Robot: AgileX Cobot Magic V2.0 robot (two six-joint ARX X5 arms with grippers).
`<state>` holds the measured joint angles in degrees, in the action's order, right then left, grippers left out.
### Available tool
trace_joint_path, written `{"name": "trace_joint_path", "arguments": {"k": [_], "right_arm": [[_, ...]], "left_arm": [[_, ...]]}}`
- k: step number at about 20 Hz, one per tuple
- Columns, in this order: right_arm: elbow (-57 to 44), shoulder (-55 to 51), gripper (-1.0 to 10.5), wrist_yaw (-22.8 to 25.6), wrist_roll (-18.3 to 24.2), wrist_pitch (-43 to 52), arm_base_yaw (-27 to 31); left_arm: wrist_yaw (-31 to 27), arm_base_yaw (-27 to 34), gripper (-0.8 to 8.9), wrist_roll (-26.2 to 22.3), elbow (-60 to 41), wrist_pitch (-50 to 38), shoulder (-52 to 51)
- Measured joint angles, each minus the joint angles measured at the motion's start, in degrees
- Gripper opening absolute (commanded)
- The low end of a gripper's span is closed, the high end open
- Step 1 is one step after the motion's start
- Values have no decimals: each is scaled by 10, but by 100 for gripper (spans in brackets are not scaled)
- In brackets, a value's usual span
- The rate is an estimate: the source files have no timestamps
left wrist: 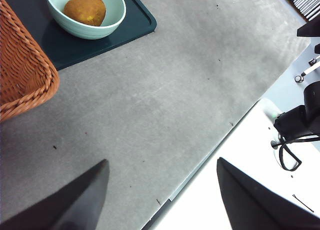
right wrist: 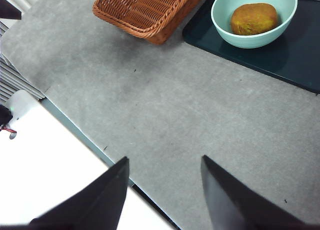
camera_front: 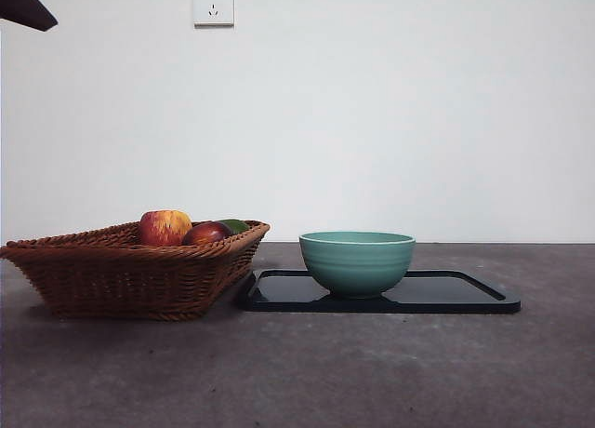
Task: Pick up the wifruite, put it on the bowl, pick up the plate, put it on desk
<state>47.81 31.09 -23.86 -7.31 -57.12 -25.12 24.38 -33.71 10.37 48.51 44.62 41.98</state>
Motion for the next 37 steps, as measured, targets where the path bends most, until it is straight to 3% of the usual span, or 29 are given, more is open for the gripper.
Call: {"name": "trace_joint_path", "arguments": {"k": [11,15,19,30,37], "right_arm": [[0,0,230,0,0,0,0],[0,0,230,0,0,0,0],[0,0,230,0,0,0,0],[0,0,230,-2,0,0,0],[0,0,230,-2,0,-1,0]], "left_arm": [[0,0,343,0,0,-1,0],[0,0,344,-2,1,-46,23],[-3,0,344,-20,55,-64,120],[-24,0,343,-147,381,-69,493],[-37,0,343,-211,506,-68,671]]}}
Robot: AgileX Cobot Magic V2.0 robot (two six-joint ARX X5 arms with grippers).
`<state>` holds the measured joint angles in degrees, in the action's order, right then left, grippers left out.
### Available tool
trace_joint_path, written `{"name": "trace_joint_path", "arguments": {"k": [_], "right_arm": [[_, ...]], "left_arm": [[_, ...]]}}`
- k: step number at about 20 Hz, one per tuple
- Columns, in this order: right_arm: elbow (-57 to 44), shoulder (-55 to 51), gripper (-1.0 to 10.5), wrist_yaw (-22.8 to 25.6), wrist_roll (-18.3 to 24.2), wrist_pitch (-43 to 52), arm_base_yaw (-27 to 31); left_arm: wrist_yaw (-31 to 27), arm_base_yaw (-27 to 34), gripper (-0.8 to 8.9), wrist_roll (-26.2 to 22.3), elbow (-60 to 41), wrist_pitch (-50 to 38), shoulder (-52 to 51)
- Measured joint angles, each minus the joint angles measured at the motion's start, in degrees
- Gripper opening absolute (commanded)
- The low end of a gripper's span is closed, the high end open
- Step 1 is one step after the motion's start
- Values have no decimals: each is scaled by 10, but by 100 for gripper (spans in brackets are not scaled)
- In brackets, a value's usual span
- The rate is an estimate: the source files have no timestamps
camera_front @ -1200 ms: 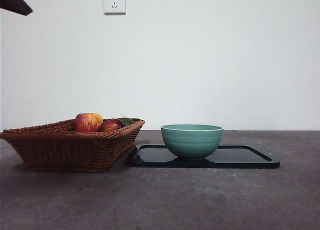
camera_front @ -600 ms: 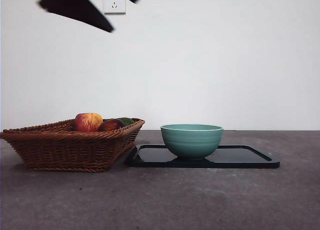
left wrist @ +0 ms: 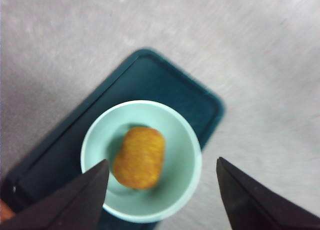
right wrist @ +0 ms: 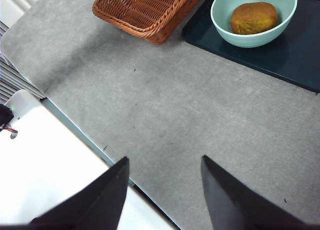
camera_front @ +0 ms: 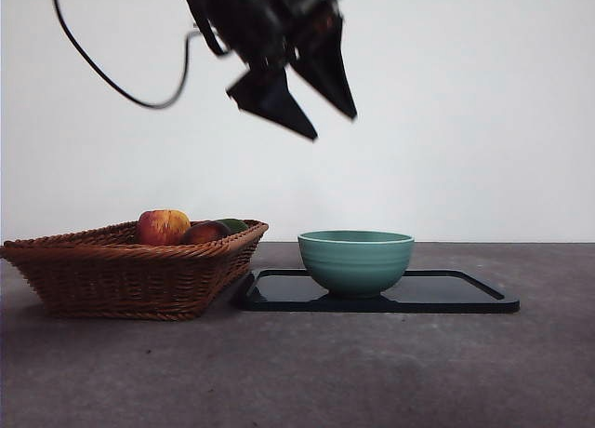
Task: Pick up the wifruite, put it on the bowl, pick up the plate, put it on desk
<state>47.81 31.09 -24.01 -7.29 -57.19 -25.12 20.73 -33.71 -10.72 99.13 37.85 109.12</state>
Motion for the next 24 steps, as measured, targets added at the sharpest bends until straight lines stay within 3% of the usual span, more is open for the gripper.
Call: {"name": "trace_joint_path", "arguments": {"k": [9,24], "right_arm": [[0,0,230,0,0,-10,0],[0,0,230,0,0,-15,0]], "left_arm": [[-20,-8,343,-75,12,-33,109],[-56,-32,339,-154,12,-59,150]]}}
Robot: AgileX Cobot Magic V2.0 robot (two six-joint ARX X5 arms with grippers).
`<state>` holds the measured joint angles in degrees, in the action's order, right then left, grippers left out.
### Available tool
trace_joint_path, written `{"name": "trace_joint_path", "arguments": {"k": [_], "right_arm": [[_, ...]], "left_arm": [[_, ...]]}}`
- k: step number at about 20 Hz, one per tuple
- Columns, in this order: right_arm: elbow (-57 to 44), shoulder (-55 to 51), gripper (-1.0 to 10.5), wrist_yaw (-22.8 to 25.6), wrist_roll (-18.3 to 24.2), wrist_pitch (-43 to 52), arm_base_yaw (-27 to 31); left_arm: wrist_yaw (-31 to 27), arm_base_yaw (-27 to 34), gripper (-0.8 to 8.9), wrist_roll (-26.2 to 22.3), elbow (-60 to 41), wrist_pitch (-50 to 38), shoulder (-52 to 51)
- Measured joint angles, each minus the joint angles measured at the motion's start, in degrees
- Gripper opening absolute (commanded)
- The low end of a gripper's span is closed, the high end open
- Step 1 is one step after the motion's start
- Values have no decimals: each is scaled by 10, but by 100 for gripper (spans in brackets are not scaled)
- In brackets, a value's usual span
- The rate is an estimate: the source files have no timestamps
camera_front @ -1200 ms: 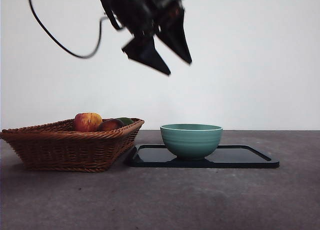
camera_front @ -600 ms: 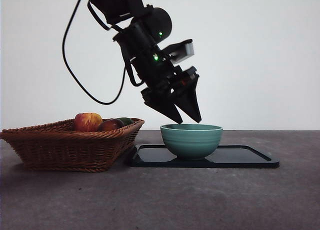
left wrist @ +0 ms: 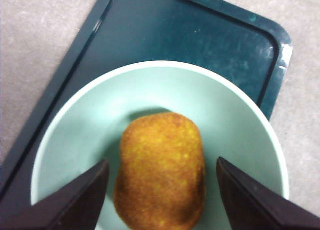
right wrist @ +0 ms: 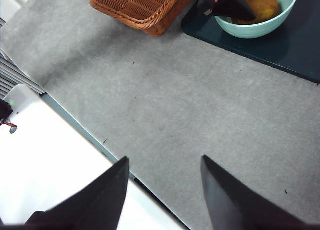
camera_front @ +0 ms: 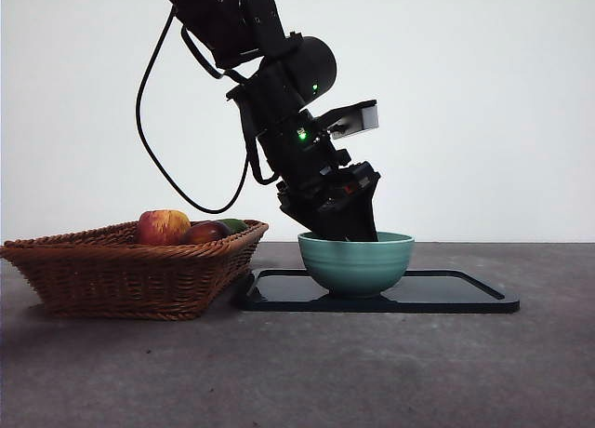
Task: Pick up the wifruite, put it on the bowl, pick up the plate, put it on desk
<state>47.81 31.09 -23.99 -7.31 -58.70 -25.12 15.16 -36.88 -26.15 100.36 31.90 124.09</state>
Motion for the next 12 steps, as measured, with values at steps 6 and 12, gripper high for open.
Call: {"name": "trace_joint_path", "arguments": {"k": [6,12], "right_arm": [[0,0,230,0,0,0,0],[0,0,230,0,0,0,0]], "left_arm": [[0,-1,338,-4,0,0,8],[0,-5,207,-5,0,0,9]]}}
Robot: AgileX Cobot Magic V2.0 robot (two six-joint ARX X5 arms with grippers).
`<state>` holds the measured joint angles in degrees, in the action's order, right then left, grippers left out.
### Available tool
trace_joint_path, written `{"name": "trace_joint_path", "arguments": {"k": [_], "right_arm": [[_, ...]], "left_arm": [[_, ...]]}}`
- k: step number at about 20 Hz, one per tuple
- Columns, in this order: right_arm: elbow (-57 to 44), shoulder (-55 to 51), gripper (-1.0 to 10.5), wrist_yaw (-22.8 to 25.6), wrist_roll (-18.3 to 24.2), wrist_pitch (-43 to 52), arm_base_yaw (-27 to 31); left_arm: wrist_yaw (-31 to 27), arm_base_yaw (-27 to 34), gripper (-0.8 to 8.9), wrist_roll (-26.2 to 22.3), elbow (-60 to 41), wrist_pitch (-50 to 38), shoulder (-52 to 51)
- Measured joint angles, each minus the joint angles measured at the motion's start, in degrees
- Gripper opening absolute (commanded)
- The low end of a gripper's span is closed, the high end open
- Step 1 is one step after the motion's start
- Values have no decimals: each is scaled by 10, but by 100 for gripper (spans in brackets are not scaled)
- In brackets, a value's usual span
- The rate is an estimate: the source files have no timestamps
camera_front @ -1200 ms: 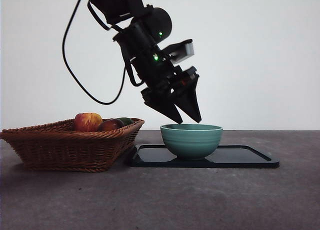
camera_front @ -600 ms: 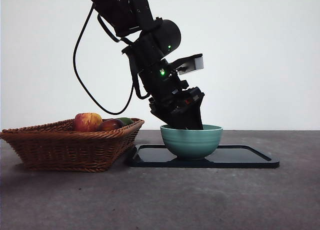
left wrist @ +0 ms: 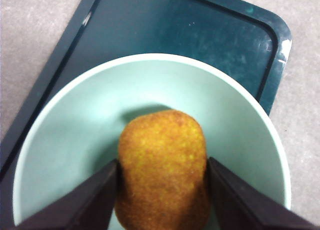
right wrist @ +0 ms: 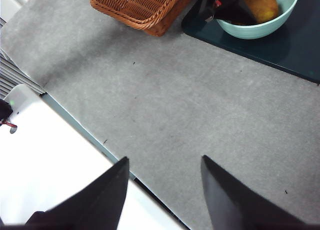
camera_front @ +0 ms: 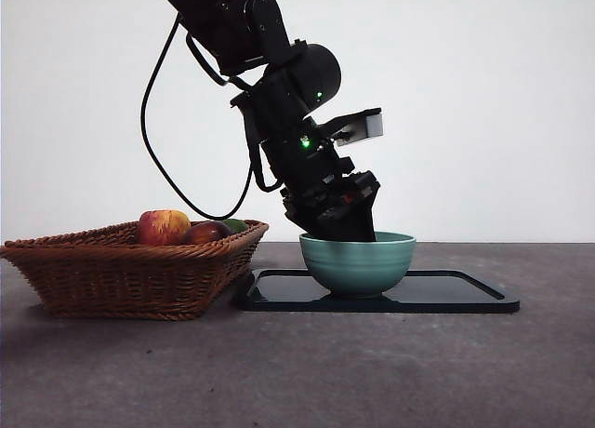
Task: Pick up the wifruite, put it on the bowl, pick up the plate, put it on desk
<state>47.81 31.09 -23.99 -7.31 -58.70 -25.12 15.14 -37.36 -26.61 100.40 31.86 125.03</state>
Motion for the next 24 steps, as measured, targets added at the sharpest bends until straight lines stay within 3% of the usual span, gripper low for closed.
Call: {"name": "trace_joint_path", "arguments": {"k": [8,16,24], "right_arm": [[0,0,230,0,0,0,0],[0,0,230,0,0,-4,0],[0,0,230,0,0,-4,0]], "left_arm": [[0,0,204,32,32,31,1],[20,5,204,124,215,154,-12],[21,51,205,216,259,257,-194]]}}
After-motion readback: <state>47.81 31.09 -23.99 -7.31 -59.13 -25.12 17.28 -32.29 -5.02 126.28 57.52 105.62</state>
